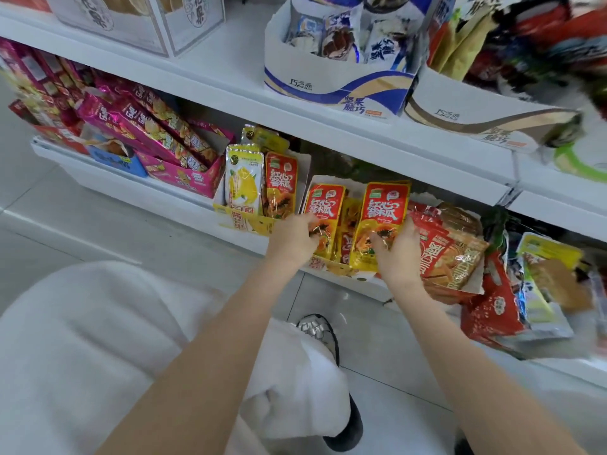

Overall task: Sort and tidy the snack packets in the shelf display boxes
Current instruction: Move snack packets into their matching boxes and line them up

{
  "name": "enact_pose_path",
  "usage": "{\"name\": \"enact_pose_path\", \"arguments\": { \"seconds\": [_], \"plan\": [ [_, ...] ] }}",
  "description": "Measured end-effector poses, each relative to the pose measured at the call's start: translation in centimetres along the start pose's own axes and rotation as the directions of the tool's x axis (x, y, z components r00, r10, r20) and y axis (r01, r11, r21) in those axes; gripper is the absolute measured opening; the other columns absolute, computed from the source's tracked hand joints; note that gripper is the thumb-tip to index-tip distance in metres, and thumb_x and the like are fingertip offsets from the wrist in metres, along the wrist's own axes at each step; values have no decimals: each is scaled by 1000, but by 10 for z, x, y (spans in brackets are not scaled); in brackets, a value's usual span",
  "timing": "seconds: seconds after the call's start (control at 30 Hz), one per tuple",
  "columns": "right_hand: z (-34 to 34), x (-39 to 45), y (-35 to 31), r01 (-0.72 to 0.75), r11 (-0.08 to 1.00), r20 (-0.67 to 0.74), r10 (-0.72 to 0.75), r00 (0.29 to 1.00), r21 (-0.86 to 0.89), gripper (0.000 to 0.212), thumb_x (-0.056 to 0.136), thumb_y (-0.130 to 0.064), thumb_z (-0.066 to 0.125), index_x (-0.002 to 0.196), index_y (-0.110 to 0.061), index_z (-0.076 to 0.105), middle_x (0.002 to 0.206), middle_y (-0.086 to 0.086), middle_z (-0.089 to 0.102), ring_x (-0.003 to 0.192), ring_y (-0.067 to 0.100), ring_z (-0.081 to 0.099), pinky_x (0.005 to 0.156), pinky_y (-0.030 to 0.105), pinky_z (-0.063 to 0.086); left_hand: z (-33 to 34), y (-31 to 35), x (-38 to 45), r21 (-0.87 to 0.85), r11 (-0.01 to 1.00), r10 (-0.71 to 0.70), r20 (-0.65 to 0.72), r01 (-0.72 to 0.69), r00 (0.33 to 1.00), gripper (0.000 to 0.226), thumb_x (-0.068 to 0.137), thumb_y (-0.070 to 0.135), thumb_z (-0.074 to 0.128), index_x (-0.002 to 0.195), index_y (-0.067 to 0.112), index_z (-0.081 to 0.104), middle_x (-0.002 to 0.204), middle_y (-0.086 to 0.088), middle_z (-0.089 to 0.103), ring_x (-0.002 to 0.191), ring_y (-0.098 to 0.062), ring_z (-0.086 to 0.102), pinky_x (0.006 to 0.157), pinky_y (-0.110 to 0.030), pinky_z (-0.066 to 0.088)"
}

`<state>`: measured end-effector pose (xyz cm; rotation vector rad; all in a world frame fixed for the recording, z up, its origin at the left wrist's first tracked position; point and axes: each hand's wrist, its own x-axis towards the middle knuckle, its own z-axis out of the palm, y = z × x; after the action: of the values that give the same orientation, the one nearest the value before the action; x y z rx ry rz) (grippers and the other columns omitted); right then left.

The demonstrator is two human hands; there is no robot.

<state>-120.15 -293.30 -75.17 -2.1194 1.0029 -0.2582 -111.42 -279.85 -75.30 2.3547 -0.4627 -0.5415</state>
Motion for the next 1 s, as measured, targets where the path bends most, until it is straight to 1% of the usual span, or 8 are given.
{"name": "enact_pose_path", "arguments": {
  "seconds": [0.17,0.3,0.47,0.6,0.67,0.73,0.83,1.0],
  "plan": [
    [4,7,-6,138,962,125,-110,986,-236,62,97,-20,41,146,-7,7,138,20,31,113,33,49,89,35,43,13,-11,2,370,918,138,36,-141,990,40,92,24,52,131,24,50,143,1,40,123,-28,29,103,-38,29],
    [6,4,6,345,760,283,-218,934,-550,65,96,-34,40,146,-3,11,146,18,29,133,33,30,108,42,28,19,-18,0,485,835,232,121,-261,965,44,97,29,39,141,30,34,154,5,19,138,-28,11,112,-44,16],
    [9,12,13,373,645,420,-88,903,-667,64,96,-46,32,145,-8,15,150,9,27,141,24,14,112,51,13,23,-20,5,456,827,207,299,-330,932,48,101,27,26,147,25,16,157,5,8,144,-20,3,114,-44,13],
    [12,18,5,445,507,343,-286,895,-738,72,89,-45,47,146,-20,9,152,12,14,139,34,13,113,54,10,23,-16,8,447,837,193,297,-315,935,47,100,25,27,146,23,21,157,1,10,143,-23,9,114,-44,17],
    [16,30,-1,574,436,489,-300,819,-693,76,89,-43,47,147,-28,0,157,4,0,143,33,-3,113,56,-3,23,-16,9,449,838,190,291,-310,937,46,100,24,28,145,23,24,157,1,10,142,-24,12,114,-44,18],
    [19,41,-6,623,381,597,-199,777,-683,73,91,-47,42,146,-32,-4,157,-3,-3,144,30,-8,112,58,-10,24,-18,8,451,837,187,297,-311,936,45,99,24,28,144,22,27,156,1,12,141,-24,16,113,-42,20],
    [17,40,-3,587,336,557,-191,808,-737,67,92,-52,35,147,-27,5,157,-4,8,144,30,-5,110,57,-12,22,-18,8,438,844,187,301,-310,935,45,99,24,29,144,22,29,156,1,12,141,-24,17,113,-41,20],
    [11,23,8,407,363,382,-142,913,-838,66,91,-60,29,139,-15,35,151,7,26,142,29,10,113,55,-7,20,-17,7,432,854,159,312,-289,937,45,99,26,28,145,22,28,157,0,9,142,-26,13,115,-44,18]
  ]
}}
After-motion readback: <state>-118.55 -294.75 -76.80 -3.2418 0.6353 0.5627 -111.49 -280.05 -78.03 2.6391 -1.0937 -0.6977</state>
